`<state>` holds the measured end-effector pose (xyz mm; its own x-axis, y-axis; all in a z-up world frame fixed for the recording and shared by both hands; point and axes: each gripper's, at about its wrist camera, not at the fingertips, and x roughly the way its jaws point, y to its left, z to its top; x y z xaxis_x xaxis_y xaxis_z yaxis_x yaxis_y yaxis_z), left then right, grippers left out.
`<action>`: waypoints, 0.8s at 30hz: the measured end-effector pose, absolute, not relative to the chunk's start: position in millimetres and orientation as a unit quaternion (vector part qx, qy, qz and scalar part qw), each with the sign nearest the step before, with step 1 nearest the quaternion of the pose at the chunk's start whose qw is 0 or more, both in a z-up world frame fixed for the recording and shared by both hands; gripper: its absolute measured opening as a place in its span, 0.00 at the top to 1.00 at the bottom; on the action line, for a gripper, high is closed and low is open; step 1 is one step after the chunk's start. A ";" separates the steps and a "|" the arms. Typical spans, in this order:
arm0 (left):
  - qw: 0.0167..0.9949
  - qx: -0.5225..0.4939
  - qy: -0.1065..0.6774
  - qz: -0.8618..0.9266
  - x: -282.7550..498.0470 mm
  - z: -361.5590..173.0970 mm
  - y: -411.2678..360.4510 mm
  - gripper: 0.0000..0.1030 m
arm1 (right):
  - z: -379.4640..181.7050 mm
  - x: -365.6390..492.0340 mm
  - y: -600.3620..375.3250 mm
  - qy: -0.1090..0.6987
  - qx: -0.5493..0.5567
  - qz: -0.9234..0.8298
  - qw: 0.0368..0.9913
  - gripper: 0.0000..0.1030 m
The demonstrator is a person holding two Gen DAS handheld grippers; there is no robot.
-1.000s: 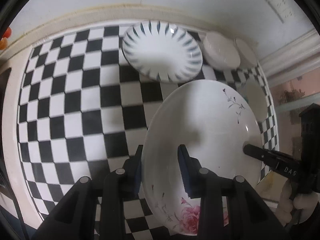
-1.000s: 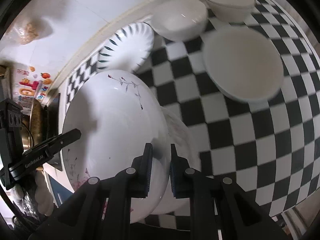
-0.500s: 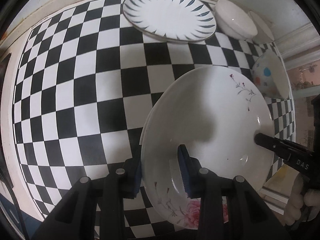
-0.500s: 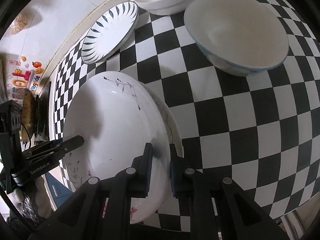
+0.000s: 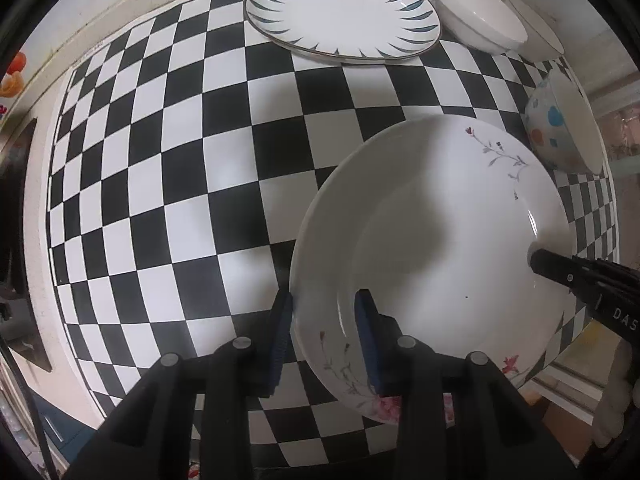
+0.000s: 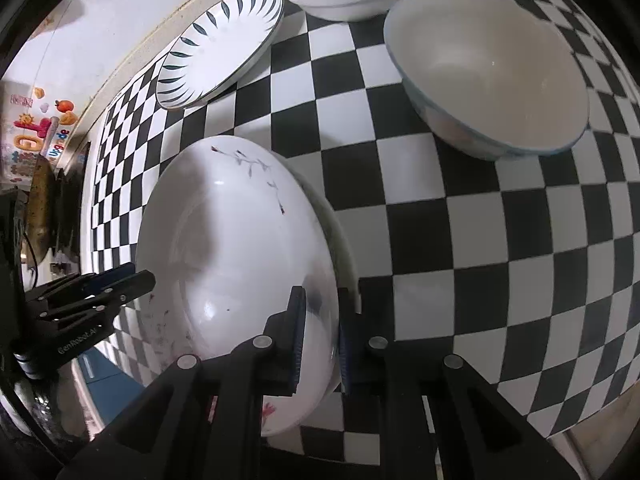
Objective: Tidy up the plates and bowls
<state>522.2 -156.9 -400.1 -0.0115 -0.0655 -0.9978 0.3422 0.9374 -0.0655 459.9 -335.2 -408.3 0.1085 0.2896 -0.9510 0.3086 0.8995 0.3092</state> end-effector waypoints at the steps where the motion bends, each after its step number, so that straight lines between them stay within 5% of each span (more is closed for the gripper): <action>1: 0.696 0.099 0.696 -0.146 521.8 -400.1 -157.9 0.71 | -408.7 460.3 -334.0 0.670 0.220 -0.007 0.709 0.84; 21: 0.726 0.061 0.674 -0.121 521.4 -359.0 -153.3 0.70 | -366.9 472.0 -324.1 0.674 0.187 -0.036 0.713 0.84; 23: 0.734 0.048 0.664 -0.131 537.9 -350.1 -154.3 0.68 | -357.5 487.0 -322.7 0.667 0.201 -0.021 0.717 0.73; 24: 0.738 0.043 0.660 -0.133 546.9 -348.2 -152.9 0.67 | -354.1 495.2 -322.5 0.663 0.212 -0.016 0.717 0.57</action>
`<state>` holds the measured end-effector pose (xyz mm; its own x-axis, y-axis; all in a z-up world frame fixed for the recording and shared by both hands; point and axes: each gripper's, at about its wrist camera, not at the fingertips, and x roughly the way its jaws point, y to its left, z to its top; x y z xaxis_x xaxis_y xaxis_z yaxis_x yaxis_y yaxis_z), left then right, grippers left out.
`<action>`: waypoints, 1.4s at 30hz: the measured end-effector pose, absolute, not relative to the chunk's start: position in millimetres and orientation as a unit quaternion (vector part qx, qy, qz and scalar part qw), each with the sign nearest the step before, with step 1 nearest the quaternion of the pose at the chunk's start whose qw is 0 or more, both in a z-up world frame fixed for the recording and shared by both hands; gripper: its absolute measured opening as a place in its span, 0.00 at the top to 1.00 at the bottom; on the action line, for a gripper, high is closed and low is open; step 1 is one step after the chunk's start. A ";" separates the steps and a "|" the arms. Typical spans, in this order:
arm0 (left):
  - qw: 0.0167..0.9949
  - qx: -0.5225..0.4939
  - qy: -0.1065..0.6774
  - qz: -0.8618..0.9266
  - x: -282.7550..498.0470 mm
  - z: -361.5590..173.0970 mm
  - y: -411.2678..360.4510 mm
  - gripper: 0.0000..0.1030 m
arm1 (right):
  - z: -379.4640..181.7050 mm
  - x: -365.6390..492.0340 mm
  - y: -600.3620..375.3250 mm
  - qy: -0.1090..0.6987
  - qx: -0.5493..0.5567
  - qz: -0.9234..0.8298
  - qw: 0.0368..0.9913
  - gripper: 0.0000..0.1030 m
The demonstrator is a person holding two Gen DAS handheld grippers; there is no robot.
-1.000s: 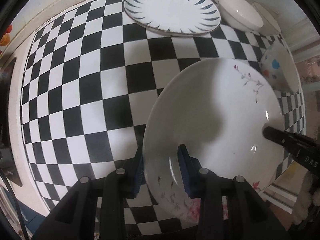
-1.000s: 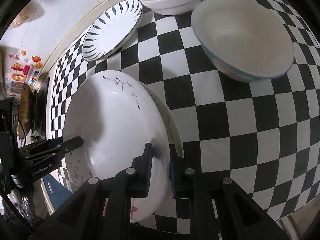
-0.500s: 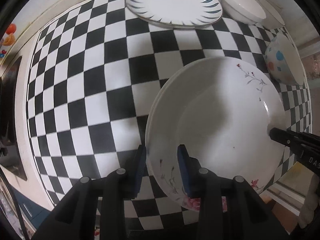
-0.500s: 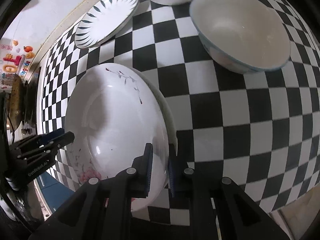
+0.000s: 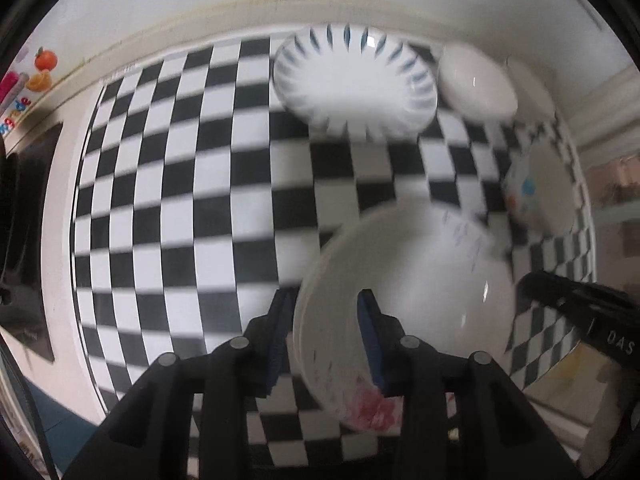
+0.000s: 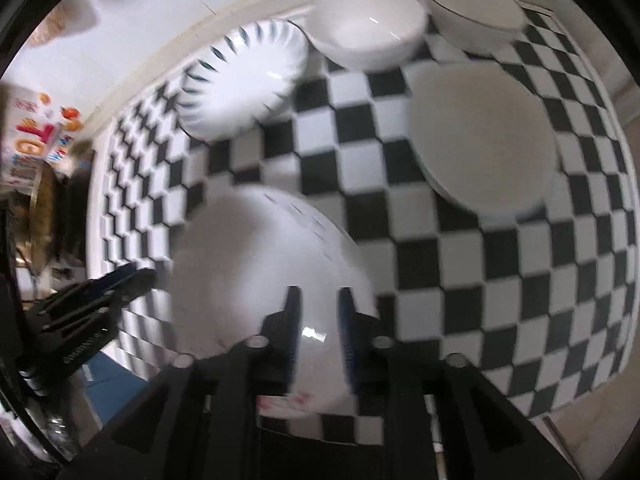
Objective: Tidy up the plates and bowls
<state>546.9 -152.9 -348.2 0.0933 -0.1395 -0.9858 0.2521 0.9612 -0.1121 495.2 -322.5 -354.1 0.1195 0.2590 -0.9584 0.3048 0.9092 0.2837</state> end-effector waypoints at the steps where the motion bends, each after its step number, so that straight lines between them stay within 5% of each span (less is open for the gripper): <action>1: 0.742 0.036 0.656 -0.134 556.7 -344.9 -153.8 0.66 | -351.5 506.6 -323.3 0.654 0.230 -0.010 0.720 0.42; 13: 0.719 -0.022 0.683 -0.125 710.9 -388.6 -124.7 0.59 | -402.9 621.4 -323.4 0.639 0.318 -0.040 0.699 0.36; 29: 0.697 0.019 0.700 -0.154 797.0 -435.4 -146.5 0.59 | -450.8 686.8 -338.2 0.641 0.325 -0.088 0.690 0.42; 34: 0.693 0.032 0.701 -0.164 804.4 -439.3 -154.4 0.60 | -456.0 697.7 -336.4 0.640 0.321 -0.090 0.693 0.50; 35: 0.692 0.033 0.700 -0.171 805.9 -438.6 -155.4 0.66 | -456.5 700.1 -335.2 0.641 0.318 -0.090 0.693 0.51; 37: 0.690 0.037 0.700 -0.178 805.6 -437.5 -159.1 0.70 | -457.7 704.5 -333.0 0.641 0.309 -0.091 0.697 0.71; 42: 0.700 0.052 0.689 -0.180 799.8 -435.1 -160.3 0.71 | -455.5 704.9 -330.1 0.640 0.283 -0.095 0.708 0.79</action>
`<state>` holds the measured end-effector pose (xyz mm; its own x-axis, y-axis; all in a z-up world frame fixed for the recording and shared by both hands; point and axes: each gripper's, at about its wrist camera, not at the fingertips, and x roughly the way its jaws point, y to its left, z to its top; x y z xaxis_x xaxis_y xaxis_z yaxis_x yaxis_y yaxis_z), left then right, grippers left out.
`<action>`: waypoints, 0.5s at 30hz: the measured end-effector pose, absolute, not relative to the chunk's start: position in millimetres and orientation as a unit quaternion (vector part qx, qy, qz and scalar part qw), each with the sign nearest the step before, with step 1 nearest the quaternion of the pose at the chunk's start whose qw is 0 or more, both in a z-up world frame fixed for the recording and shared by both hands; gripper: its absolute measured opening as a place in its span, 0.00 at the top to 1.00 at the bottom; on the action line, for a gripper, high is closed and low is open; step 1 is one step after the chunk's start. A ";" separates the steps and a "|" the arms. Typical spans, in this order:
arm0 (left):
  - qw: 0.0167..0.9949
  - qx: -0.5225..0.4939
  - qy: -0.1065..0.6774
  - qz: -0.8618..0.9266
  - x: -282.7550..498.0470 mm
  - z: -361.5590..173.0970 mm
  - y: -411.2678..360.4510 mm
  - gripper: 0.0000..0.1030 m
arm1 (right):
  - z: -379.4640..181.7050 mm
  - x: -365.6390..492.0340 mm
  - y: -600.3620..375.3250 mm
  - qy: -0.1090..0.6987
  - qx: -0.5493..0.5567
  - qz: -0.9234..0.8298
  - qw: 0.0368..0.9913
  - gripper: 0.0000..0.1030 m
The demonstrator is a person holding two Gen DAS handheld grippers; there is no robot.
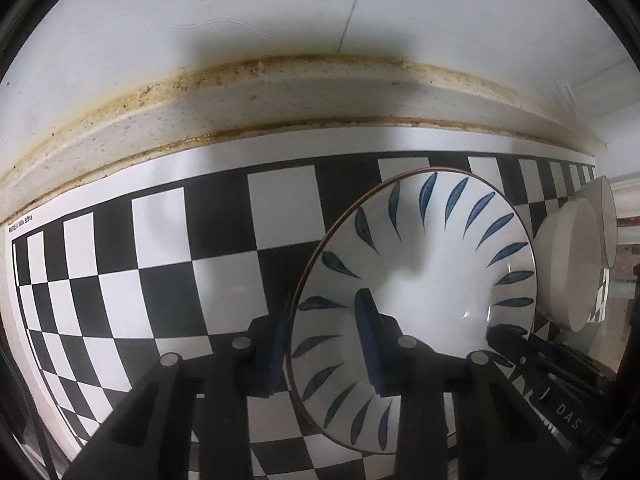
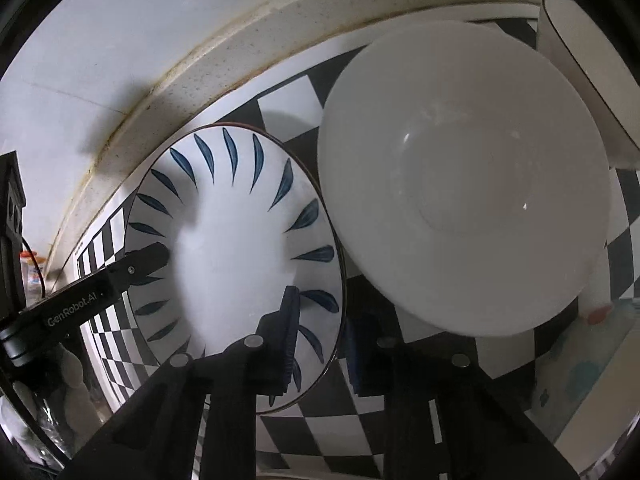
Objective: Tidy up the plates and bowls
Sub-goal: 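Grasp the blue-leaf-patterned plate rim with both grippers, then carry the blue-leaf plate with both grippers over the pink-flower plate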
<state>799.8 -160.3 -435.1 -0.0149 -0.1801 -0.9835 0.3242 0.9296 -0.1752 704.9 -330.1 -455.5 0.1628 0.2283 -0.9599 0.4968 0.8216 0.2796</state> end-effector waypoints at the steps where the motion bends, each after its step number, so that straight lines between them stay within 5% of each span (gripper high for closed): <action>1: 0.702 0.057 0.686 -0.181 795.7 -434.6 -161.9 0.72 | -454.1 700.7 -329.8 0.637 0.284 -0.095 0.710 0.80; 15: 0.732 0.034 0.661 -0.165 740.1 -413.4 -176.0 0.72 | -421.7 680.8 -324.1 0.614 0.249 -0.075 0.745 0.86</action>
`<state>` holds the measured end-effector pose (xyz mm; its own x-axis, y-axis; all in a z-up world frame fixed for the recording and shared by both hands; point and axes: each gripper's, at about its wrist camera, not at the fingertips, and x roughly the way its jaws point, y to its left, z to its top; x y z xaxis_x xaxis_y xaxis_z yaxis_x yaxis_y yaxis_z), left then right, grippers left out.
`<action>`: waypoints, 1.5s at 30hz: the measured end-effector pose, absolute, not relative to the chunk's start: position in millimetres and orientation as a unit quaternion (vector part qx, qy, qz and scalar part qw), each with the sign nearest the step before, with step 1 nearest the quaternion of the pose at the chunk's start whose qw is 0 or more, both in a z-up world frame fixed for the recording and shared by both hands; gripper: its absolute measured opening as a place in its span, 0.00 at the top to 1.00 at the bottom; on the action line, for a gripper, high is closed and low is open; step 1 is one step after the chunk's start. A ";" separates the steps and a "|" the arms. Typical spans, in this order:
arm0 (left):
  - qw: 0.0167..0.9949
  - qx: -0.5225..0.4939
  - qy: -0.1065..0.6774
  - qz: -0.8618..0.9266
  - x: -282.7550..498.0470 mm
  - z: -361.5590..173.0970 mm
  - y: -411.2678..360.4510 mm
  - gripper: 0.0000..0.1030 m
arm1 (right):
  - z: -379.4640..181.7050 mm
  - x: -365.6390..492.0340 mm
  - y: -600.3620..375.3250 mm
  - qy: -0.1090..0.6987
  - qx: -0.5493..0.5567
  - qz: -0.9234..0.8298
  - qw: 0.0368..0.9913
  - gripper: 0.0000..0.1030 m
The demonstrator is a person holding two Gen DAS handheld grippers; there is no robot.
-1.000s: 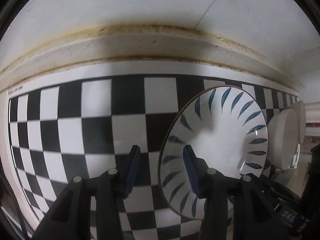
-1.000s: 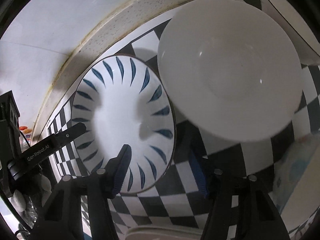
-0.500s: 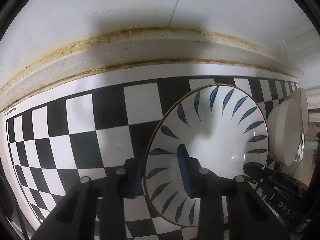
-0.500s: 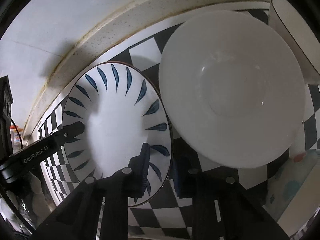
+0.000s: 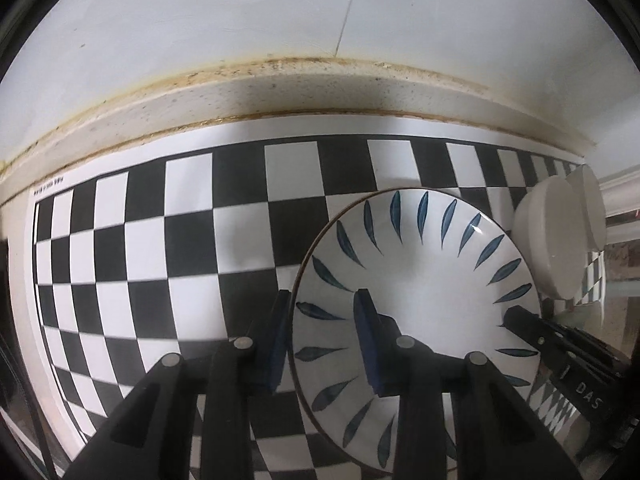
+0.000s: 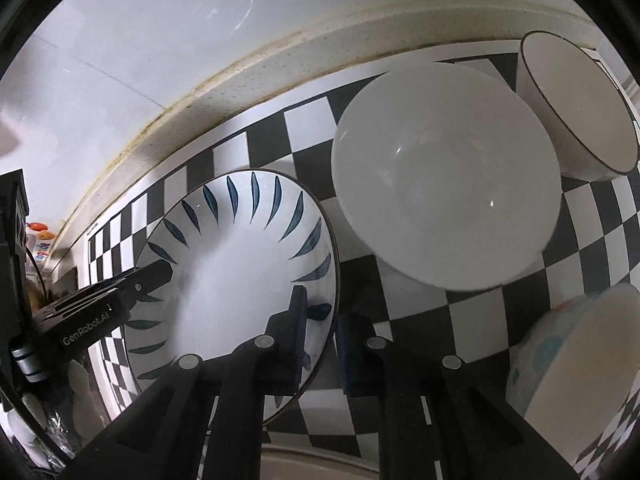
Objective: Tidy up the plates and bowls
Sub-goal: 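Carry the blue-leaf plate with both grippers over the pink-flower plate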
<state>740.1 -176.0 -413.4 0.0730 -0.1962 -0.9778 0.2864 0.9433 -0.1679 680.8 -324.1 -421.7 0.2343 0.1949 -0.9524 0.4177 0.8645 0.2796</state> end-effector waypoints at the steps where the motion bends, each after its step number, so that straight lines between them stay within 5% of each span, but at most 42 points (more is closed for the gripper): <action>1: 0.732 0.033 0.660 -0.164 738.1 -412.3 -176.4 0.72 | -421.2 679.9 -322.7 0.613 0.248 -0.074 0.747 0.86; 29: 0.782 0.005 0.595 -0.185 632.3 -303.6 -130.4 0.72 | -304.1 553.7 -316.8 0.548 0.231 -0.015 0.804 0.87; 45: 0.734 0.006 0.651 -0.194 557.3 -343.5 -125.3 0.72 | -336.7 467.7 -308.9 0.593 0.211 0.009 0.777 0.87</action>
